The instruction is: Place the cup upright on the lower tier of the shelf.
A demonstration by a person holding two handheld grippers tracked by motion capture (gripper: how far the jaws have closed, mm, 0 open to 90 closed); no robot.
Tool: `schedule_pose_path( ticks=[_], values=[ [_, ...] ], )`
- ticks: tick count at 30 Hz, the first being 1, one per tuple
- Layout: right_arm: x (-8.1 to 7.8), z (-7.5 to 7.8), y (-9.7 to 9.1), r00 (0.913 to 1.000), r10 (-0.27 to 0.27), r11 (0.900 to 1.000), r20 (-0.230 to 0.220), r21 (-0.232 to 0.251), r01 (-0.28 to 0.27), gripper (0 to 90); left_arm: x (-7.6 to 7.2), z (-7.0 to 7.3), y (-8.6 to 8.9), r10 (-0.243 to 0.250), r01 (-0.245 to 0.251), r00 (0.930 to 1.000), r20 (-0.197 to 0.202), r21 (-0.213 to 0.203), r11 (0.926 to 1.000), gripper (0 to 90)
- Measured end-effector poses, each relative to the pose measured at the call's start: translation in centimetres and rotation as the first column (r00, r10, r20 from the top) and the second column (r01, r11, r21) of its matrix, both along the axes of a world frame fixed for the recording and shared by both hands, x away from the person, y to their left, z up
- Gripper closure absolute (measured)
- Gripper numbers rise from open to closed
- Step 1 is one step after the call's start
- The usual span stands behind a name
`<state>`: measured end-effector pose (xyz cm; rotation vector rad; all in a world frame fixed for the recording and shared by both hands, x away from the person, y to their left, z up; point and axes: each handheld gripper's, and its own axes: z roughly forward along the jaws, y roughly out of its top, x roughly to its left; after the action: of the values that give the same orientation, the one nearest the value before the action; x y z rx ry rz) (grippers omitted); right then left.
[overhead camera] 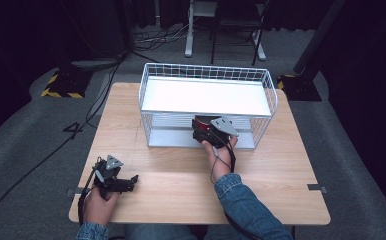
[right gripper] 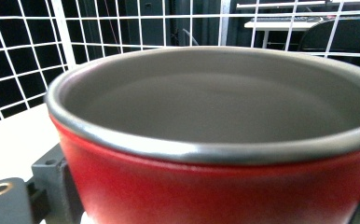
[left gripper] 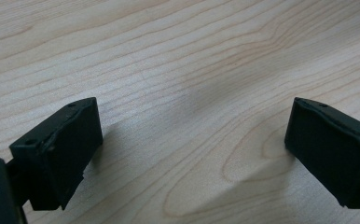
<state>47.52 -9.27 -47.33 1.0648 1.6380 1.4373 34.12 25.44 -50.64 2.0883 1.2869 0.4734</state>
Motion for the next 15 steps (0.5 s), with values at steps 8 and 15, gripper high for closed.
schedule_pose_path(
  ticks=[8,15],
  values=[
    [-0.01,0.06,-0.2,0.9997,0.022,0.9996,-0.004,-0.015,-0.023,7.5,0.01,0.0,0.01,0.0,0.0,1.0,0.001,0.001,1.0,4.3],
    [-0.04,-0.03,-0.08,0.9993,0.03,0.9897,-0.02,-0.139,-0.033,4.9,0.02,0.0,0.0,-0.001,0.001,1.0,0.001,0.001,1.0,4.3]
  ],
)
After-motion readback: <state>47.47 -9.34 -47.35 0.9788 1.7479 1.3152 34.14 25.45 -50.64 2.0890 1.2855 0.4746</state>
